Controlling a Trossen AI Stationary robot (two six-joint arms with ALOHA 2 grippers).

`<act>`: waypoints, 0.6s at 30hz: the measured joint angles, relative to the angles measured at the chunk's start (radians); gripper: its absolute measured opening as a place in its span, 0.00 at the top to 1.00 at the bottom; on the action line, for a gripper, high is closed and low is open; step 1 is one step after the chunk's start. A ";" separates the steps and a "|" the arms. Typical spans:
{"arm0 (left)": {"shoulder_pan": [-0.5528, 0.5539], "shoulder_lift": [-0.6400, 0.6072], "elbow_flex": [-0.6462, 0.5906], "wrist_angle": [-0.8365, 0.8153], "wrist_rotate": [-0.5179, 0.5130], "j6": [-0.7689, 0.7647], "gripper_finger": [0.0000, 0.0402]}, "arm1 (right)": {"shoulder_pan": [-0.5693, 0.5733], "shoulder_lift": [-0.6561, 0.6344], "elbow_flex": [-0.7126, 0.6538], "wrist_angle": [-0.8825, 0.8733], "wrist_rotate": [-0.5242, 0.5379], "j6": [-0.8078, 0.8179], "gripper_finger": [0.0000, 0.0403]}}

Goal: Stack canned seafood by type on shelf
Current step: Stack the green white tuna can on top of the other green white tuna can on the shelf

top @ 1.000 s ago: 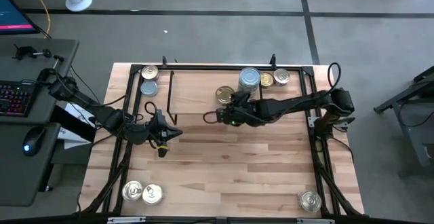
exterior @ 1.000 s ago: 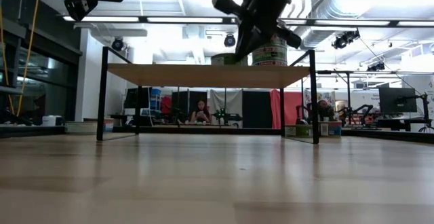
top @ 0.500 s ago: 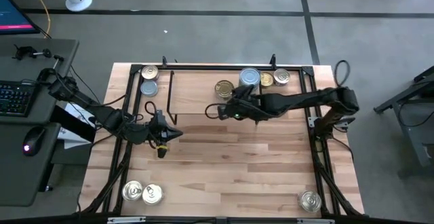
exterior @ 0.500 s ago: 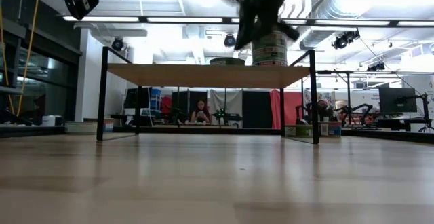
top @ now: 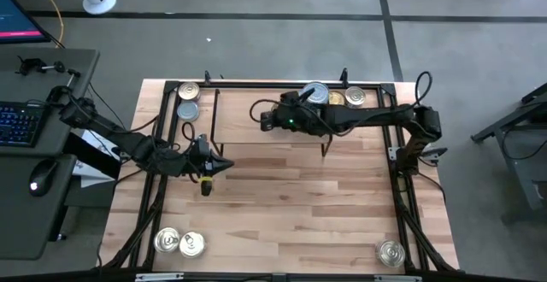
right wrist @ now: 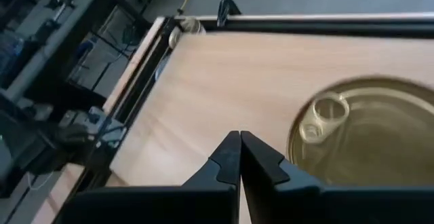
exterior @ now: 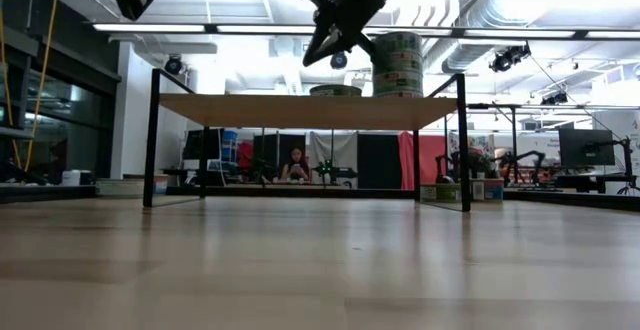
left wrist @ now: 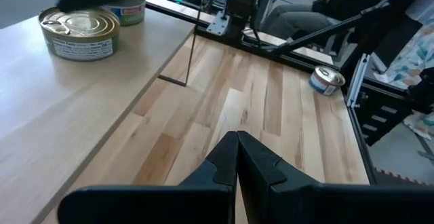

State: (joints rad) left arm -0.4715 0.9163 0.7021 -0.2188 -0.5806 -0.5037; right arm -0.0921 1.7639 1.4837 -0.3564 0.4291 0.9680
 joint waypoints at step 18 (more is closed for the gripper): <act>-0.009 0.000 0.000 0.003 0.002 -0.026 1.00 | 0.175 0.011 0.075 -0.009 -0.228 -0.146 1.00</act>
State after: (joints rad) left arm -0.4805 0.9161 0.7021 -0.2157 -0.5785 -0.5302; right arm 0.0828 1.7745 1.5589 -0.3658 0.2010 0.8222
